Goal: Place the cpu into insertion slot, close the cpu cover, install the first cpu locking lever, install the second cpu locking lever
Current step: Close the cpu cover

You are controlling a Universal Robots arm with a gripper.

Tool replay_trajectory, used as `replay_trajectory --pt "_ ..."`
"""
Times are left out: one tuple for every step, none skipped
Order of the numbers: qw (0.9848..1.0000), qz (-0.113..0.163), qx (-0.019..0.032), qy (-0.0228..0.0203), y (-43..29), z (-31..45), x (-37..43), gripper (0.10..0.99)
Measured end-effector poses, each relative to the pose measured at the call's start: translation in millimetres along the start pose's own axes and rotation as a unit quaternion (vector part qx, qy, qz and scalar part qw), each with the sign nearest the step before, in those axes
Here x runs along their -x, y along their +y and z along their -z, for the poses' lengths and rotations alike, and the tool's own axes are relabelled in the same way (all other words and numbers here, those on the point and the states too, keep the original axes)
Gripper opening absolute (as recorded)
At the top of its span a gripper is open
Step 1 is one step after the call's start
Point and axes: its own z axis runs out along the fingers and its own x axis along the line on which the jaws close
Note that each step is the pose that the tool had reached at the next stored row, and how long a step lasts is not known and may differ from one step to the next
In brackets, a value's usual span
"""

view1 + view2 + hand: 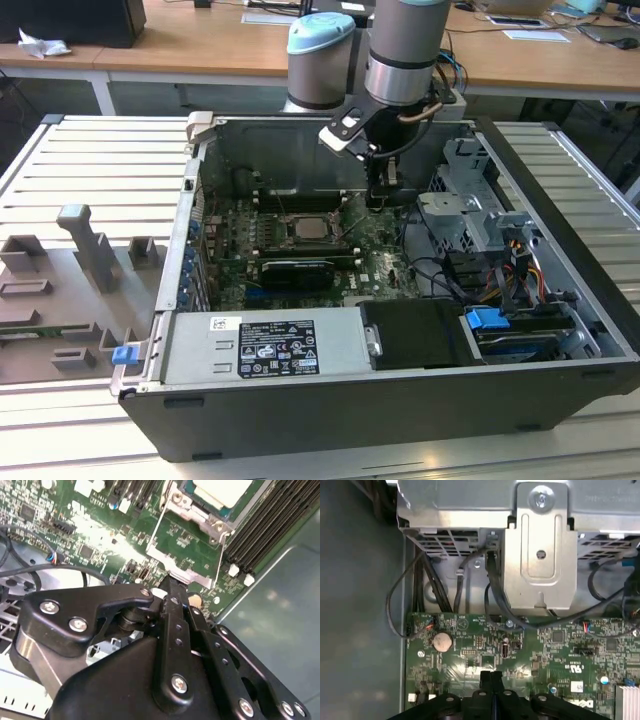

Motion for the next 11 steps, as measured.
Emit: replay_trajectory --pt "1.0000 0.000 0.0000 0.0000 -2.5 0.0 -0.1 0.106" --pt "1.0000 0.000 0.0000 0.0000 -5.2 0.1 -0.1 0.106" --pt "1.0000 0.000 0.0000 0.0000 -11.7 0.2 -0.2 0.106" --pt "1.0000 0.000 0.0000 0.0000 -16.8 0.3 -0.3 0.106" --pt "1.0000 0.000 0.0000 0.0000 -20.0 0.4 -0.3 0.106" --pt "1.0000 0.000 0.0000 0.0000 -21.8 0.4 -0.3 0.106" --pt "1.0000 0.000 0.0000 0.0006 -24.2 0.4 -0.3 0.106" --pt "1.0000 0.000 0.0000 0.0008 -25.7 0.3 -0.4 0.106" --pt "1.0000 0.000 0.0000 0.0010 -27.7 0.2 -0.5 0.106" --pt "1.0000 0.000 0.0000 0.0012 -30.6 0.1 -0.5 0.106" --pt "1.0000 0.000 0.0001 0.0012 -32.9 0.0 -0.6 0.106"
